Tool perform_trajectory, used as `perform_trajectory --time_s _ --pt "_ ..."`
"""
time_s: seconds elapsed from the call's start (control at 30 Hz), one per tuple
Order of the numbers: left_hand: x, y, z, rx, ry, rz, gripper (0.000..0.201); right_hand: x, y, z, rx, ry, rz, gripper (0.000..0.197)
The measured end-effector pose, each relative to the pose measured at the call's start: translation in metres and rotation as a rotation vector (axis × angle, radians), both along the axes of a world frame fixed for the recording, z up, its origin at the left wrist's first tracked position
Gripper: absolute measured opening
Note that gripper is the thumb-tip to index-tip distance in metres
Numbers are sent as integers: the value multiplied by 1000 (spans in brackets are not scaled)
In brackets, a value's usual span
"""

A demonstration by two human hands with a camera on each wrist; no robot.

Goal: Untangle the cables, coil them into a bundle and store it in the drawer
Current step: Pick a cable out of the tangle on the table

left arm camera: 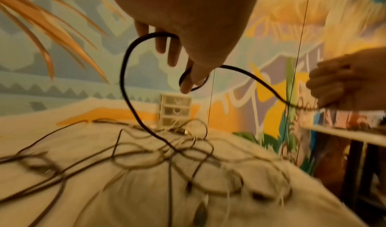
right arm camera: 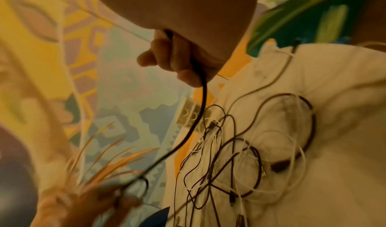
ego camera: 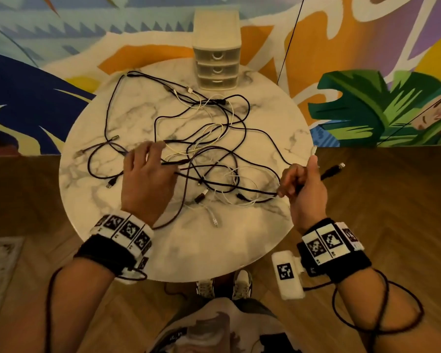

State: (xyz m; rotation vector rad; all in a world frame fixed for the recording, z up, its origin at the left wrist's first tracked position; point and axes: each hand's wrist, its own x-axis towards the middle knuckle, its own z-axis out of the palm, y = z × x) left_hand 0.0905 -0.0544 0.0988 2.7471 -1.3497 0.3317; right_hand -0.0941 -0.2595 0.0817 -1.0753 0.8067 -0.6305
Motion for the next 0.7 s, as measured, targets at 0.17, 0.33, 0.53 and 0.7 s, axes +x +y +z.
perform_trajectory --time_s 0.17,0.33,0.53,0.7 --pt "-10 -18 35 -206 189 -375 30 -4 -11 16 -176 46 -175 63" --pt "-12 -21 44 -473 339 -331 30 -13 -41 15 -46 118 -439 55" --pt "-4 -31 36 -608 584 -111 22 -28 -43 -4 -56 357 -557 46" --pt "-33 -40 44 -986 1728 24 36 -41 -30 -11 -215 445 -466 52"
